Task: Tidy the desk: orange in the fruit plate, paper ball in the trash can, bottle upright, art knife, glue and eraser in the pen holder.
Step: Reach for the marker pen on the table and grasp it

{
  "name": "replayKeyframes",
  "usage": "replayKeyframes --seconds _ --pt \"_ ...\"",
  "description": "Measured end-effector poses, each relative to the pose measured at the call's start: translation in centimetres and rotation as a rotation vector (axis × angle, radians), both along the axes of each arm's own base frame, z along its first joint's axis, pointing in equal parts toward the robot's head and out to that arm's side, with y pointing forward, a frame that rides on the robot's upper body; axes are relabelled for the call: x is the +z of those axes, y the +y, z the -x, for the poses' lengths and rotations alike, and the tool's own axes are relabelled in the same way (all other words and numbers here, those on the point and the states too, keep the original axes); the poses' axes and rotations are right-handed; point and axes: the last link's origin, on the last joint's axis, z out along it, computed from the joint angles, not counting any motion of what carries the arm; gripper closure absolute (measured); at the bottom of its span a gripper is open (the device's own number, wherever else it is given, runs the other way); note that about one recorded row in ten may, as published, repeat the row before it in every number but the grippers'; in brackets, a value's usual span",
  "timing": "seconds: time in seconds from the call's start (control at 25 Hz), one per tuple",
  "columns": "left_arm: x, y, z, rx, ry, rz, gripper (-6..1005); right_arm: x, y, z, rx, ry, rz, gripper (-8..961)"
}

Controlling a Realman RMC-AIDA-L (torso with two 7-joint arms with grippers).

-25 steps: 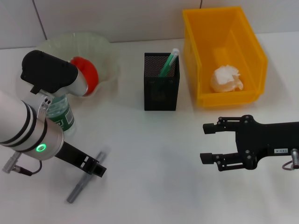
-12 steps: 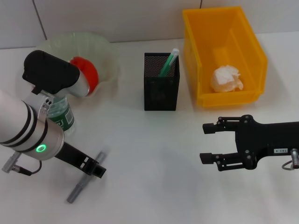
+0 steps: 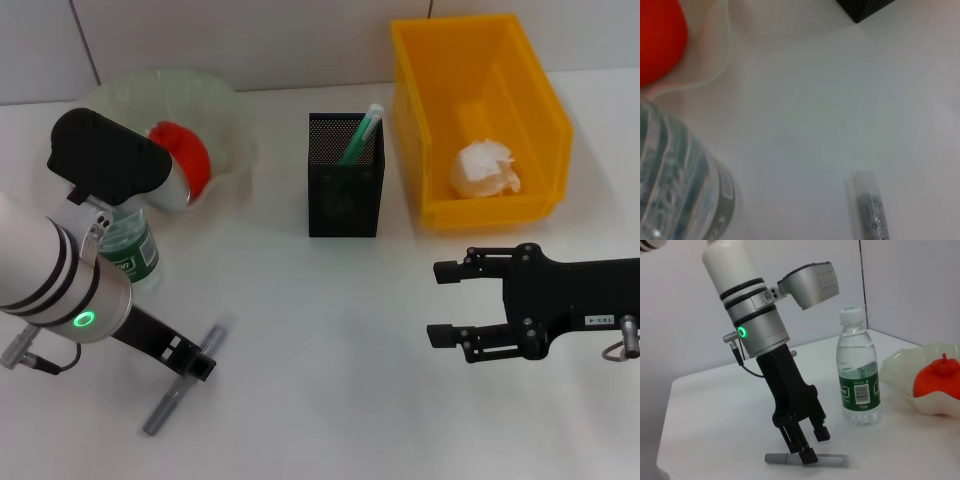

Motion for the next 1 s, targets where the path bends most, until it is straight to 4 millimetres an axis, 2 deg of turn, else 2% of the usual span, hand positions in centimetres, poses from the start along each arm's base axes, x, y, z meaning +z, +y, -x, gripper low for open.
replayKeyframes --seconds 0.16,0.4,1.0 --pt "-0.1 -0.1 -0.3 -0.018 0.005 0.002 369 0.0 0.2 0.1 0.000 -0.004 -0.007 187" --pt "-0.7 -1.0 -1.9 -0.132 0.068 0.030 368 -0.1 0.6 0.3 0.004 -0.003 -0.008 187" --pt "-0.8 -1.1 -1.7 -0.103 0.075 0.041 368 -0.4 1.0 0.3 0.003 -0.006 -0.016 187"
